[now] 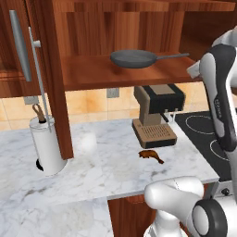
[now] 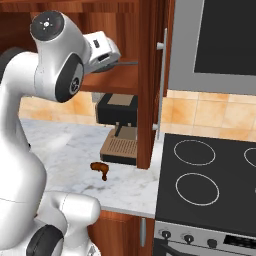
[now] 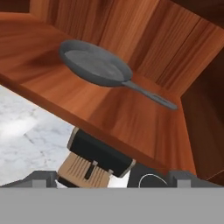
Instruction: Retrieve the pan from the cabinet, then place the raw meat into the pan to avoid contamination.
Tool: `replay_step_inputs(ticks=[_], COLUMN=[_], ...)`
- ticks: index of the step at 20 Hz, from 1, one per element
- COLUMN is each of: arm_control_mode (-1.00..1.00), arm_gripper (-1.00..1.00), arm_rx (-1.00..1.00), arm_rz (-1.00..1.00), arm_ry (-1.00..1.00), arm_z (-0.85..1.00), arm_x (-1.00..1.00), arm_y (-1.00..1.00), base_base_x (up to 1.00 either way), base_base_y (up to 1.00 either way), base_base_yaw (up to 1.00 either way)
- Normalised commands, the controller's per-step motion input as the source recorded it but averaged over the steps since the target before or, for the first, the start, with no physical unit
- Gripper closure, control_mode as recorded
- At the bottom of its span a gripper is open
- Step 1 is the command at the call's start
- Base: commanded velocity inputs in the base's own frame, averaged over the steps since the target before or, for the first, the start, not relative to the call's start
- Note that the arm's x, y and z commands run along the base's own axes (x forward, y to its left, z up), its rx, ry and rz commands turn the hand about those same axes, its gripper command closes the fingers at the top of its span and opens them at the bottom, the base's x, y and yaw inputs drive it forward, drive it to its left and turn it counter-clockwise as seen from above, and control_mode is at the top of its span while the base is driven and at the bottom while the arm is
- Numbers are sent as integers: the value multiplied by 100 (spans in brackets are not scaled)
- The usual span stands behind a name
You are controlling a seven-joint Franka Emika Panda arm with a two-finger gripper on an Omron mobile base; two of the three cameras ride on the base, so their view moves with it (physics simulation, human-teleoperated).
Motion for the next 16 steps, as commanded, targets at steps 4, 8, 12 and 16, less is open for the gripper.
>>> replay_step_inputs(ticks=[4,8,12,16], arm_control_mode=[-100,-100,-100,-100], arm_gripper=[-100,-100,-100,-100], arm_rx=[-1,0,0,0], arm_rz=[0,0,0,0], arm_ry=[0,0,0,0], arm_z=[0,0,-6,-9], arm_x=[36,37,31,31], arm_y=[0,0,0,0], base_base_x=[0,0,0,0], base_base_y=[0,0,0,0], base_base_yaw=[0,0,0,0])
